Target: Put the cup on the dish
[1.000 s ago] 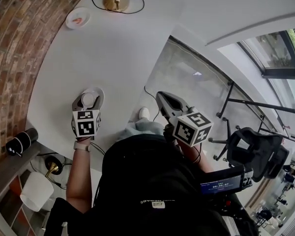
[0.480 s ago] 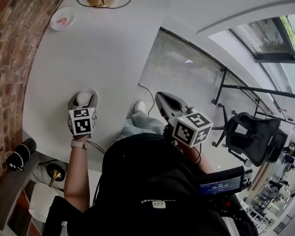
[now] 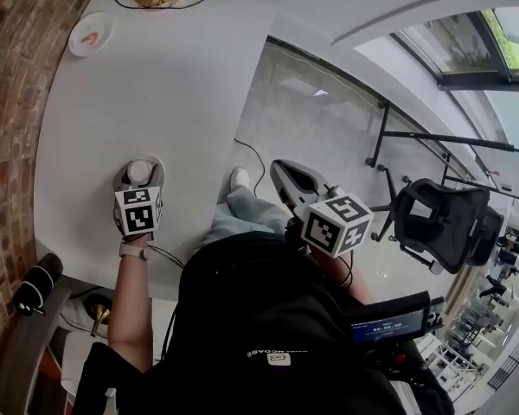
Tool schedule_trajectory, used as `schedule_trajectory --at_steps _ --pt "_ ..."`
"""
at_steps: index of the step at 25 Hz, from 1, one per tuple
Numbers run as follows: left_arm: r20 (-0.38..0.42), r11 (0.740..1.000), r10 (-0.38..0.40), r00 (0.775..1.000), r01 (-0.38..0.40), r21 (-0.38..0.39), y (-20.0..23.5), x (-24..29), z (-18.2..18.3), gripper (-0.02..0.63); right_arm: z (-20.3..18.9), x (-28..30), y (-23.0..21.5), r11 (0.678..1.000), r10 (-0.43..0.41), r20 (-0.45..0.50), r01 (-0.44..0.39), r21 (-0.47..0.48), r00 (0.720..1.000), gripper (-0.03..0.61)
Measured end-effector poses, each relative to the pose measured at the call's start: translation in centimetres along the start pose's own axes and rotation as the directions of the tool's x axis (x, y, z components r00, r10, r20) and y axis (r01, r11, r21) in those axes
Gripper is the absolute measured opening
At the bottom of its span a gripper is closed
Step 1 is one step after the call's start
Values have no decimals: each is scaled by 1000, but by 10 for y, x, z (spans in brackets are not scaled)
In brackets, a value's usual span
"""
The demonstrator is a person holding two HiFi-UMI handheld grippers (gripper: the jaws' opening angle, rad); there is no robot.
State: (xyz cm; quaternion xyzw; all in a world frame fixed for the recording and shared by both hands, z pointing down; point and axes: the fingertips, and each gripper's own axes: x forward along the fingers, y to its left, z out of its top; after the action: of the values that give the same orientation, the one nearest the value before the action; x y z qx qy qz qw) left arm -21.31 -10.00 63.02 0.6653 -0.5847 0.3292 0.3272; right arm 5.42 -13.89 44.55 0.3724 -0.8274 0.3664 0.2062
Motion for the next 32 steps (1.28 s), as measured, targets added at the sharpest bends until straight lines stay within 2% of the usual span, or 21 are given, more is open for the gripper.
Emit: schedule_trajectory --at_steps 16,20,26,32 --pt "-16 998 -35 999 36 43 -10 7 -3 262 6 -11 -3 999 -45 11 45 17 999 3" --pt "-19 998 -35 999 36 46 -7 7 -10 261 7 -11 -3 999 -52 13 52 16 999 3" --pt "-34 995 -19 999 22 101 -12 8 -14 262 3 -14 -6 998 -59 14 58 24 998 3" --pt "-45 994 -16 999 20 107 -11 12 -15 262 2 -16 -6 997 -61 20 61 37 998 3"
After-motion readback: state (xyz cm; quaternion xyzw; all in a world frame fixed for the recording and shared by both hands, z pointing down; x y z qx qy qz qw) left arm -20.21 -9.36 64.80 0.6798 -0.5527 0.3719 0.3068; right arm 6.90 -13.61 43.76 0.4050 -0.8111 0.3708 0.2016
